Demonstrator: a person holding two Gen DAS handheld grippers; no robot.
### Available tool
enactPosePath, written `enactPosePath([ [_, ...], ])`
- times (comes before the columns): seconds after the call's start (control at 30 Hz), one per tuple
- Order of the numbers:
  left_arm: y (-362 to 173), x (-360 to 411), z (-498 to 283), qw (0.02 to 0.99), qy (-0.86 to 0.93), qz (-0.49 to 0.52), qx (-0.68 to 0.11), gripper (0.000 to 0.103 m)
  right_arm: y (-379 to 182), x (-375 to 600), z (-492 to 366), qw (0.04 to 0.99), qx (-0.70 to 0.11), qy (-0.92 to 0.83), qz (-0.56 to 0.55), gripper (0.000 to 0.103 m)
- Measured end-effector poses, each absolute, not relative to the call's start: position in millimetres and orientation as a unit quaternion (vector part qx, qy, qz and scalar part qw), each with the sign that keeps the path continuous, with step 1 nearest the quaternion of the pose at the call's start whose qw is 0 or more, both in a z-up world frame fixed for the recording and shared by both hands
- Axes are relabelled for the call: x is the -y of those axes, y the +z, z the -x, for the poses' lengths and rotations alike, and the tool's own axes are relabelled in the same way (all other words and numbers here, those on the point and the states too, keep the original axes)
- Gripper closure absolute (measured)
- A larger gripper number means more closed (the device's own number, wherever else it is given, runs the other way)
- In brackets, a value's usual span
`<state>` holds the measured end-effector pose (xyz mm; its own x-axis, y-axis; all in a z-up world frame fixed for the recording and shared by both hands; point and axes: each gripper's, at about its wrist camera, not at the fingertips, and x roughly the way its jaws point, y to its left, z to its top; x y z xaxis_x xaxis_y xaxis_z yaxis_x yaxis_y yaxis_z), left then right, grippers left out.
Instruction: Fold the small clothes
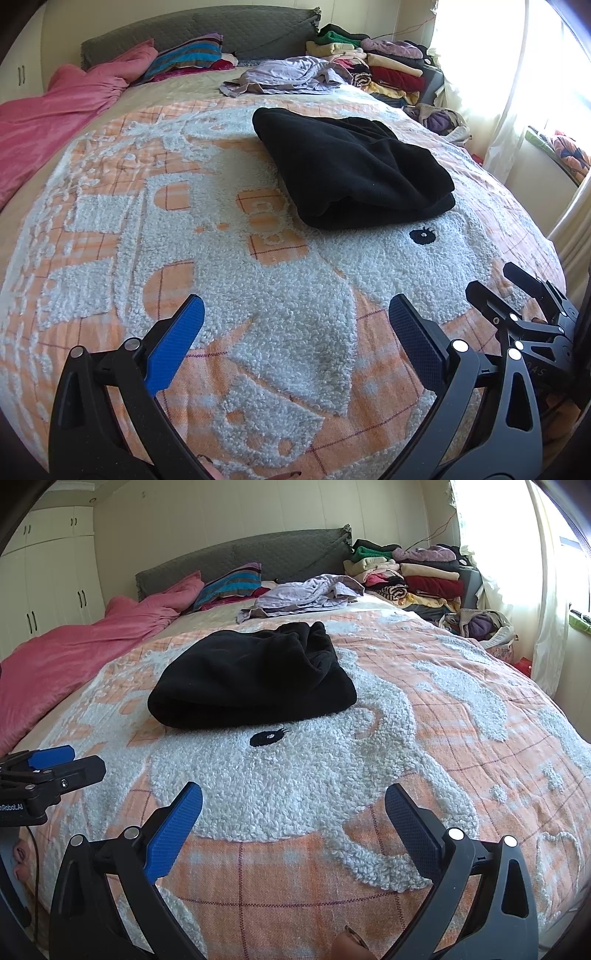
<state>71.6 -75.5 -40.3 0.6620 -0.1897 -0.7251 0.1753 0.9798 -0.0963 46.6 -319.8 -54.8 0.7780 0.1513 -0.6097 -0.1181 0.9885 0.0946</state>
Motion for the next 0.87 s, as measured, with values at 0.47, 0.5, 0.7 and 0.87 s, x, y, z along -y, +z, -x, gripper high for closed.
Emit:
enactPosePath([
  [0.47, -37, 67, -72, 0.916, -0.087, 0.023, -0.391, 0.009, -54, 322, -48, 0.942, -0.328, 0.068, -0.027, 0.004],
  [0.5, -36, 65, -72, 0.916, -0.085, 0.028, -0.391, 0.009, -54, 323, -48, 0.942, -0.327, 0.067, -0.028, 0.004],
  [0.7, -19, 6, -91, 0.912, -0.038, 0.073, -0.402, 0.009, -27, 358, -32, 0.952, -0.293, 0.042, -0.080, 0.004],
  [0.87, 29, -136, -104, 0.918, 0.090, 0.101, -0.372, 0.009, 16, 460, 19, 0.958, -0.243, -0.085, -0.125, 0.004],
])
